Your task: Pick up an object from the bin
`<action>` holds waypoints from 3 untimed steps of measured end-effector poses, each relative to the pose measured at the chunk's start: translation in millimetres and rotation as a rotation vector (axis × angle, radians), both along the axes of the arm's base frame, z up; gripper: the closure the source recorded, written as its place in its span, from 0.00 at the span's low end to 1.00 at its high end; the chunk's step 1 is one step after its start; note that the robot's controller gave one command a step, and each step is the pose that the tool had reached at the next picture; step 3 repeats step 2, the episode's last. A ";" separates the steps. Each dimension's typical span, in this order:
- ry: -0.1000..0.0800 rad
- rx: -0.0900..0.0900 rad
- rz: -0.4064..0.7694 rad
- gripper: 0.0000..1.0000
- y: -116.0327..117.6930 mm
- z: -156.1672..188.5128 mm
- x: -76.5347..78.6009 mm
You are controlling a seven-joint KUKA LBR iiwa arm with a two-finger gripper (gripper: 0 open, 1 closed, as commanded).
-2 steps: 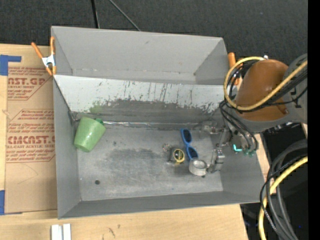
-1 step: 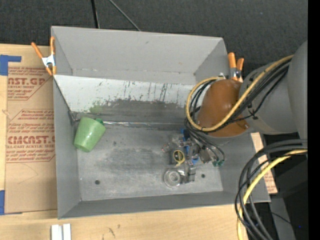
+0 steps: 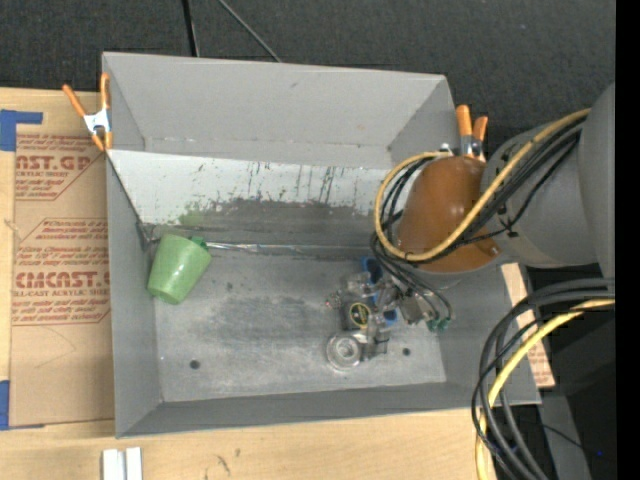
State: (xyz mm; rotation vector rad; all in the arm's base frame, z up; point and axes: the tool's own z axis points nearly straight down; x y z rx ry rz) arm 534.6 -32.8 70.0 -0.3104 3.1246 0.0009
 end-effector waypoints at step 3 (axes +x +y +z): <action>-0.006 -0.002 0.046 1.00 -34.7 169.5 6.1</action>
Offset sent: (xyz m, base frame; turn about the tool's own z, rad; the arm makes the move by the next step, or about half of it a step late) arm 0.0020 -0.0224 0.1151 -0.0214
